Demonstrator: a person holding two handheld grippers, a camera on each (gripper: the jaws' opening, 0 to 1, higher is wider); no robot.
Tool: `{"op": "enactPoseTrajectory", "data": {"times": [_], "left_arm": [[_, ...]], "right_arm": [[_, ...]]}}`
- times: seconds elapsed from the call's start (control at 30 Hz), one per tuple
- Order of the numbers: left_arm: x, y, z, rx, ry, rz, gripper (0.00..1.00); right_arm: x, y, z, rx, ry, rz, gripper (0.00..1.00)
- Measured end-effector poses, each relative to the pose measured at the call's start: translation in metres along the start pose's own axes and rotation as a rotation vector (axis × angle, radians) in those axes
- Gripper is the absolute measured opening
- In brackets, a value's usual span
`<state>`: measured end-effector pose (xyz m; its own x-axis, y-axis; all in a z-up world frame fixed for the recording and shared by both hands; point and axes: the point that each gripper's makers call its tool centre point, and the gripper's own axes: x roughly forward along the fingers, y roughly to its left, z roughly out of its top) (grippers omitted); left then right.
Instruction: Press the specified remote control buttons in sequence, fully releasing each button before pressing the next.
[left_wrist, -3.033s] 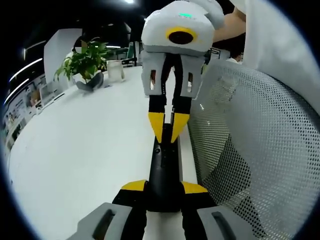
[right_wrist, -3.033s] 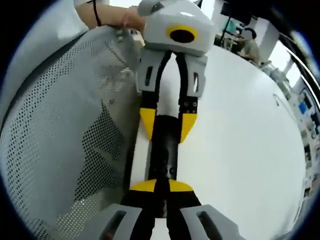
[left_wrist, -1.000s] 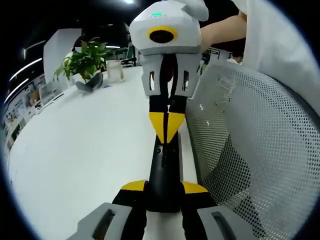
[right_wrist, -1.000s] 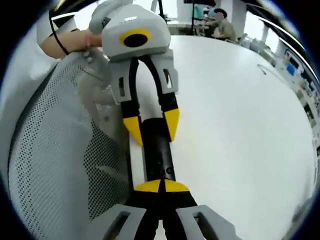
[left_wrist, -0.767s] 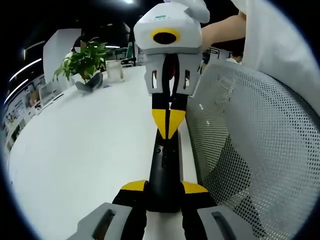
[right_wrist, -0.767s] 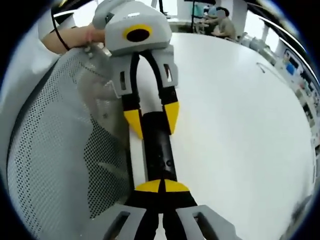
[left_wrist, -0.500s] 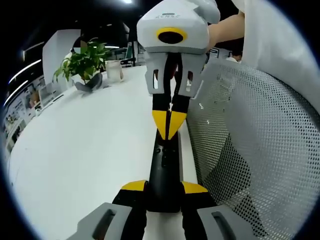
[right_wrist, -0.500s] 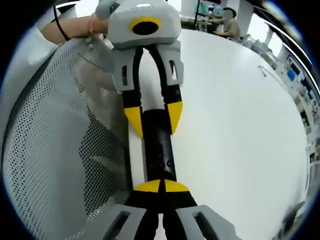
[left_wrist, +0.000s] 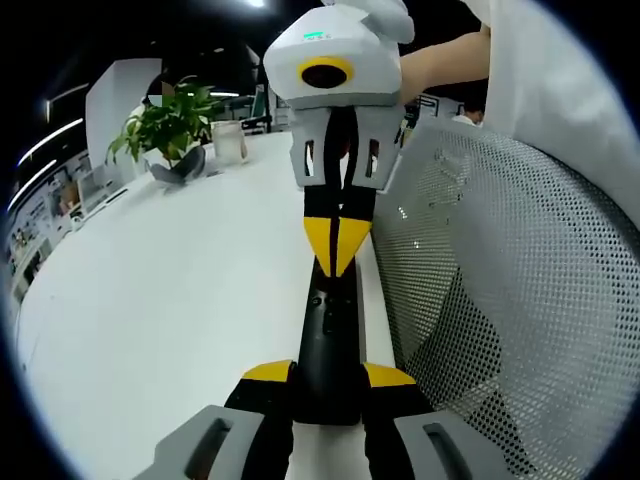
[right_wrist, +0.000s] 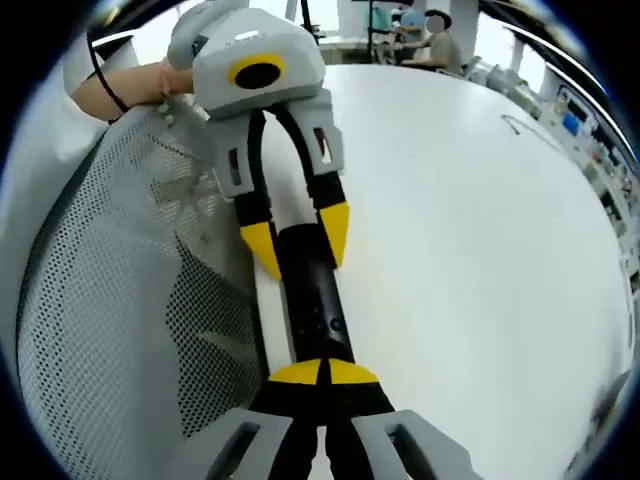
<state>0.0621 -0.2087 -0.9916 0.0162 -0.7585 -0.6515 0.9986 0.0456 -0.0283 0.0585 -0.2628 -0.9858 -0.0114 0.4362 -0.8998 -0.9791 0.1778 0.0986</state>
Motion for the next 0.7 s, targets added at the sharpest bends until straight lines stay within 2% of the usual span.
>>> {"op": "enactPoseTrajectory", "data": {"times": [0.43,0.7], "left_arm": [[-0.0001,0.0003,-0.0003,0.001,0.001,0.0,0.24],[0.0,0.0003,-0.0003,0.004,0.001,0.0,0.24]], "right_arm": [[-0.0035,-0.0008,-0.0069,0.044,0.001,-0.007,0.0],[-0.0019,0.0006,-0.007,-0.018,0.018,-0.058,0.0]]}}
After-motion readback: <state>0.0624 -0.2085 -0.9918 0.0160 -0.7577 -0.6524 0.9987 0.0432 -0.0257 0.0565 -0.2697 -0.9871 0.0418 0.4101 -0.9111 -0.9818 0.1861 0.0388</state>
